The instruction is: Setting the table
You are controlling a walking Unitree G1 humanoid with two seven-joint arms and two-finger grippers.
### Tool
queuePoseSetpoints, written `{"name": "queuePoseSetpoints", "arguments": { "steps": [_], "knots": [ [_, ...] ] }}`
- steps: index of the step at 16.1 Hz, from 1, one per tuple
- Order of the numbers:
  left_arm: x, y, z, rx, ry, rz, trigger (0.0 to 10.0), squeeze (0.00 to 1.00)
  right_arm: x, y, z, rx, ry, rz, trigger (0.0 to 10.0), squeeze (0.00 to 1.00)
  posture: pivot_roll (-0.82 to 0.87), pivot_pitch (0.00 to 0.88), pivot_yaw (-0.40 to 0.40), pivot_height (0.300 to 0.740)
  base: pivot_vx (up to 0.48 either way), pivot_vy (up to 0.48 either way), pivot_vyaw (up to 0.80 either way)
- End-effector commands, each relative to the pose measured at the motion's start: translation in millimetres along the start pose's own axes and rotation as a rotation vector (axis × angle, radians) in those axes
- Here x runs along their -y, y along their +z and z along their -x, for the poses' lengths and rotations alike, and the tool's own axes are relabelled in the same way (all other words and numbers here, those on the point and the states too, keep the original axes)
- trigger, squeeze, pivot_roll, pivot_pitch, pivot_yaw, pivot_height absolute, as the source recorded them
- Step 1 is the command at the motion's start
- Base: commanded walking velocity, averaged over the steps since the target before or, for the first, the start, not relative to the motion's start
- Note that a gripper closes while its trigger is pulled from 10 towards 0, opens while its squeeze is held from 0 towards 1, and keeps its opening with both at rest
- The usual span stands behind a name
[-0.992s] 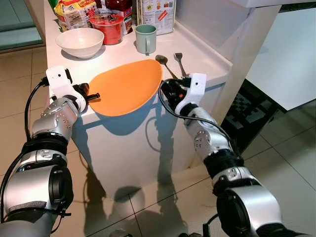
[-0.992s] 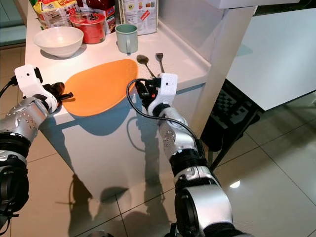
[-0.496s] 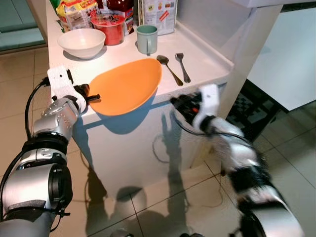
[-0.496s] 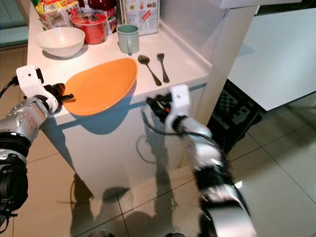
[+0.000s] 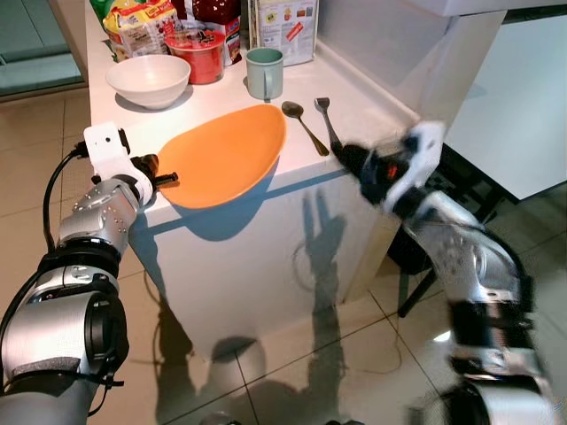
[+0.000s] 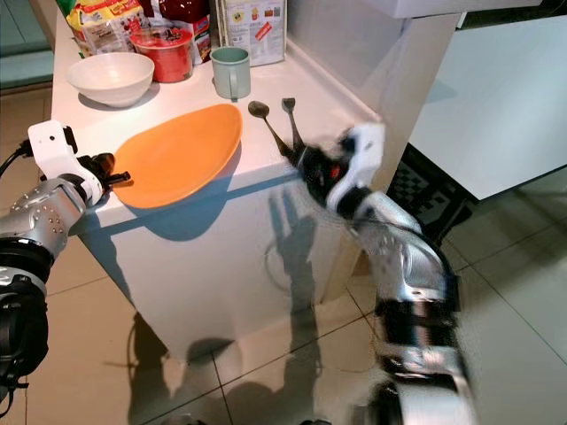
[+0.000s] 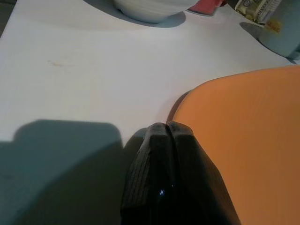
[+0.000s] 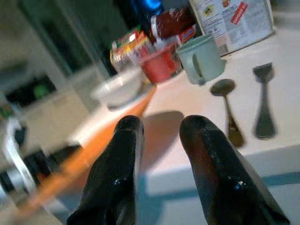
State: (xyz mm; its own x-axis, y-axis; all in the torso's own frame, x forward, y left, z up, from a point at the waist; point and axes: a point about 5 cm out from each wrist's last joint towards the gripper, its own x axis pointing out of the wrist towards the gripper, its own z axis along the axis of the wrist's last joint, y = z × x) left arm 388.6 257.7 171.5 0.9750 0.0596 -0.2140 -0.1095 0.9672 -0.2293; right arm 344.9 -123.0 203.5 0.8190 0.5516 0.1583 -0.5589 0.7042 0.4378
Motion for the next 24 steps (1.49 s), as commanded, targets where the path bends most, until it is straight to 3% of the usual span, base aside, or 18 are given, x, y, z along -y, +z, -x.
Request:
{"name": "queuePoseSetpoints", "arguments": {
  "steps": [1,4,8,13,18,24],
  "knots": [
    [-4.3,-18,0.9,-0.085,0.026,-0.005,0.0,0.0,-1.3,1,-0.3,0.014,-0.02,-0.053,10.0,0.0,0.11,0.055,0.029,0.74,0.0,0.0,0.0],
    [-4.4,-17,0.8,-0.083,0.023,-0.008,0.0,0.0,-9.7,-40,-19.2,-0.066,-0.075,-0.18,10.0,0.0,0.12,0.055,0.029,0.74,0.0,0.0,0.0],
    [-1.3,-13,-0.1,-0.075,0.012,-0.014,0.0,0.0,-15.6,-60,-37.3,-0.112,-0.112,-0.239,10.0,0.0,0.14,0.051,0.026,0.74,0.0,0.0,0.0],
    [-2.2,-13,0.1,-0.074,0.013,-0.017,0.0,0.0,-36.1,-46,-53.3,-0.06,-0.015,-0.189,10.0,0.0,0.16,0.037,0.02,0.74,0.0,0.0,0.0],
    [-4.3,-15,0.7,-0.077,0.019,-0.019,0.0,0.0,-27.5,-49,-39.1,-0.088,-0.016,-0.116,10.0,0.0,0.15,0.03,0.02,0.74,0.0,0.0,0.0],
    [-1.1,-18,-0.1,-0.09,0.011,-0.028,0.0,0.0,-48.9,-21,-32.9,-0.02,0.085,-0.097,10.0,0.0,0.14,0.023,0.029,0.74,0.0,0.0,0.0]
  ]
}}
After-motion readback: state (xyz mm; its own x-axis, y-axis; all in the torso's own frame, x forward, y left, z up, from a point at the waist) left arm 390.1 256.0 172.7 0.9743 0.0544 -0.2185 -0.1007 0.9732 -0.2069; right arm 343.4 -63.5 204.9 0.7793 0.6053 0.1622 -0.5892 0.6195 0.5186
